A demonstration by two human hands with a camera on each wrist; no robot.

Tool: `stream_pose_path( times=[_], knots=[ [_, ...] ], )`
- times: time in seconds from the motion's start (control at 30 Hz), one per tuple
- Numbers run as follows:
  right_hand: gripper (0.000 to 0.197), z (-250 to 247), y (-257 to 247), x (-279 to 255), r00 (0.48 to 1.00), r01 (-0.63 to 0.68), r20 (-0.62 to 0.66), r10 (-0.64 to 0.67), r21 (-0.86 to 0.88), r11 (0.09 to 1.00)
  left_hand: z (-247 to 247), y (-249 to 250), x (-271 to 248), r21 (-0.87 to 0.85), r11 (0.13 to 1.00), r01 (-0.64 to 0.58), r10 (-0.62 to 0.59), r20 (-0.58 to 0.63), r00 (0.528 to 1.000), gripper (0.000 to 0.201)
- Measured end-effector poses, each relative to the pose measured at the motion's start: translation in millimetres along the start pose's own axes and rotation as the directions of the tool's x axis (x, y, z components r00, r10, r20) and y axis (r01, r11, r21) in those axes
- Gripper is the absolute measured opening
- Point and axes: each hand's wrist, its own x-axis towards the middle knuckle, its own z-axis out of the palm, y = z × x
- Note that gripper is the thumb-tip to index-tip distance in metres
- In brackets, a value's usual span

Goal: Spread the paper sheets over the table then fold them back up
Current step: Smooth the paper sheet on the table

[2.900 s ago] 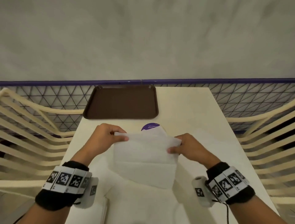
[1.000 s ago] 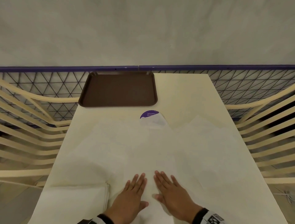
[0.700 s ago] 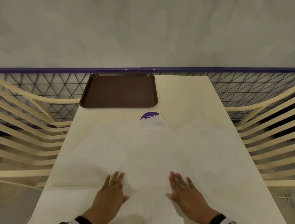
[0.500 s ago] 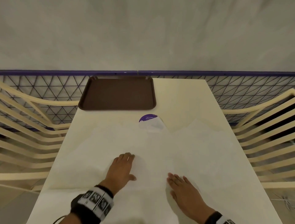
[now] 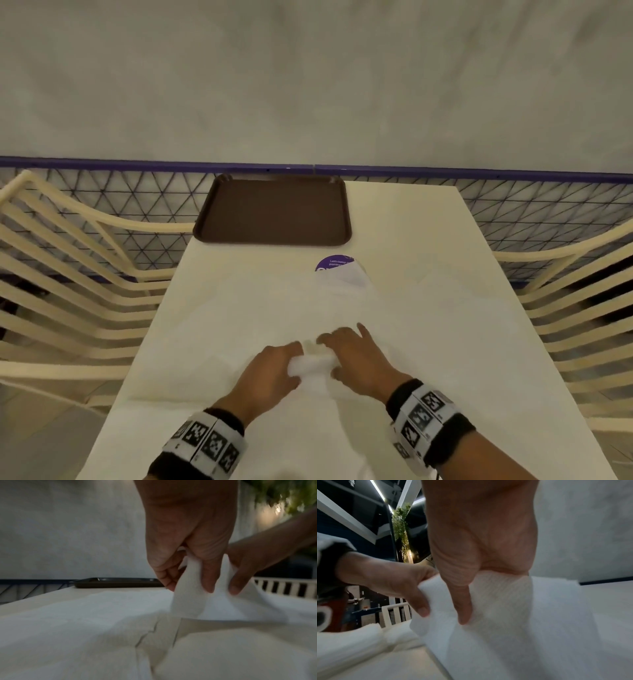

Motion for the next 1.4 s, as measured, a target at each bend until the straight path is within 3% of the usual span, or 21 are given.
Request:
stream_pose_path(
  times=[0.07, 0.17, 0.23, 0.37, 0.47, 0.57, 0.7, 0.83, 0.97, 1.07, 1.2, 1.33, 1.4],
  knots=[
    [0.028, -11, -12, 10, 1.0, -0.003, 0.008, 0.002, 0.087, 0.996, -21, -5, -19, -0.151, 0.988, 0.042, -0.063, -0.139, 0.988, 0.036],
    [0.015, -23, -34, 21, 0.995, -0.042, 0.103, 0.0, 0.408, 0.912, -55, -31, -50, -0.31, 0.933, 0.184, -0.279, -0.297, 0.913, 0.05],
    [0.021, -25, -55, 27, 0.987, -0.083, 0.161, -0.009, 0.558, 0.826, -76, -56, -72, -0.372, 0.885, 0.28, -0.404, -0.314, 0.859, 0.054],
    [0.021, -14, -103, 39, 0.965, -0.133, 0.252, -0.074, 0.711, 0.69, -102, -95, -119, -0.621, 0.715, 0.321, -0.563, -0.239, 0.791, 0.03],
    [0.013, 6, -130, 46, 0.935, -0.202, 0.339, -0.101, 0.746, 0.634, -107, -125, -146, -0.618, 0.691, 0.375, -0.626, -0.252, 0.738, 0.02],
    [0.024, 29, -143, 44, 0.886, -0.288, 0.453, -0.096, 0.701, 0.653, -99, -157, -158, -0.602, 0.653, 0.459, -0.668, -0.173, 0.724, 0.016],
    [0.025, 51, -147, 38, 0.862, -0.35, 0.507, 0.014, 0.575, 0.74, -81, -182, -156, -0.49, 0.657, 0.574, -0.695, -0.097, 0.713, 0.03],
    [0.029, 62, -152, 32, 0.875, -0.36, 0.473, 0.103, 0.494, 0.792, -70, -186, -151, -0.404, 0.68, 0.613, -0.702, -0.113, 0.704, 0.03],
    [0.04, 73, -152, 31, 0.926, -0.246, 0.35, 0.141, 0.277, 0.929, -66, -182, -147, -0.311, 0.698, 0.645, -0.709, -0.174, 0.683, 0.031],
    [0.044, 77, -147, 30, 0.937, -0.198, 0.323, 0.131, 0.184, 0.963, -64, -178, -145, -0.179, 0.707, 0.684, -0.707, -0.142, 0.693, 0.028],
    [0.01, 60, -113, 25, 0.963, -0.167, 0.249, 0.107, 0.237, 0.957, -69, -166, -124, -0.093, 0.78, 0.619, -0.618, -0.27, 0.738, 0.047],
    [0.003, 30, -54, 9, 0.983, -0.184, 0.065, 0.172, 0.371, 0.91, -69, -131, -62, -0.126, 0.896, 0.426, -0.444, -0.31, 0.841, 0.034],
    [0.013, 18, -20, -4, 0.967, -0.207, -0.048, 0.25, 0.423, 0.882, -61, -115, -22, -0.1, 0.94, 0.326, -0.341, -0.269, 0.901, 0.025]
  ],
)
